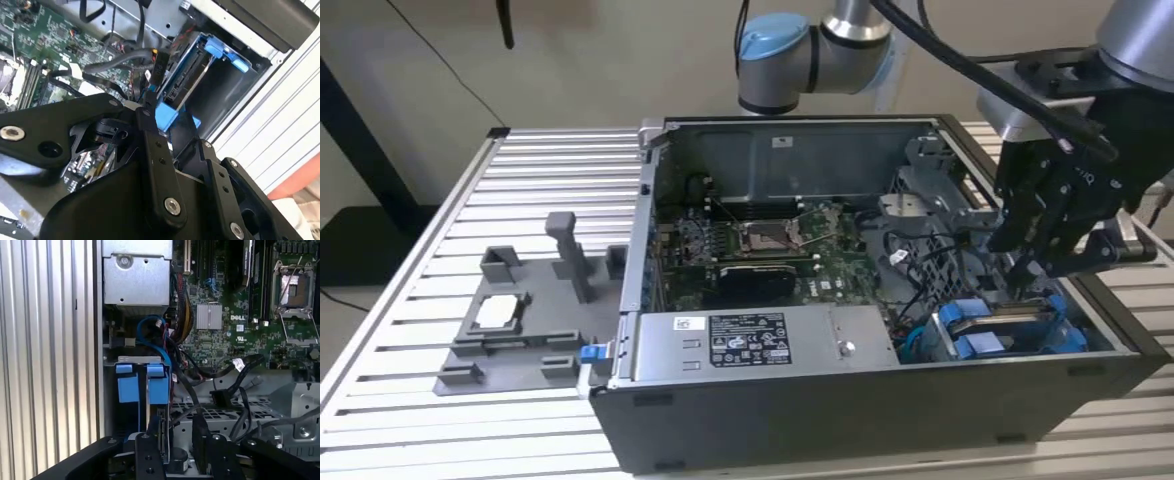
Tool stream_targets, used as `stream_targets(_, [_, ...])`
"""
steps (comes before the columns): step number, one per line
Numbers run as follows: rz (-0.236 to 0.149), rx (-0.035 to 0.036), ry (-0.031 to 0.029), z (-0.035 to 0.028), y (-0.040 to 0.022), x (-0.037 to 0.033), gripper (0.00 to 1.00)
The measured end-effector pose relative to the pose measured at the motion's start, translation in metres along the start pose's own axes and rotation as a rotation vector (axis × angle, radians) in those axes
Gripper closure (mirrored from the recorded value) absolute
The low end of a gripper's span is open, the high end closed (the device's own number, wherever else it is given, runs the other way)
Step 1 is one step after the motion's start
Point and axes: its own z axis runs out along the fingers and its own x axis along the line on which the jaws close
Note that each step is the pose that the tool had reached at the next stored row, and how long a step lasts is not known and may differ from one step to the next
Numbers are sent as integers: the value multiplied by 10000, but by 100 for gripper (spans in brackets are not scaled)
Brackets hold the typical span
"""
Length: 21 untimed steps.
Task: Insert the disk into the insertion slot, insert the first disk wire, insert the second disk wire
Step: 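Insert the disk into the insertion slot, then insert the first disk wire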
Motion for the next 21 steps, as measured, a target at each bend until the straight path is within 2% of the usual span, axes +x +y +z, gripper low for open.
stream_targets(5, [-35, 426, -433, 0, 10, -2, 60])
stream_targets(6, [-43, 512, -508, 0, 12, -2, 60])
stream_targets(7, [-57, 607, -557, -1, 13, -4, 60])
stream_targets(9, [-91, 800, -609, -2, 15, -5, 60])
stream_targets(14, [-234, 1147, -691, -6, 17, -14, 60])
stream_targets(17, [-388, 1396, -706, -13, 16, -20, 60])
stream_targets(21, [-662, 1651, -731, -23, 16, -29, 60])
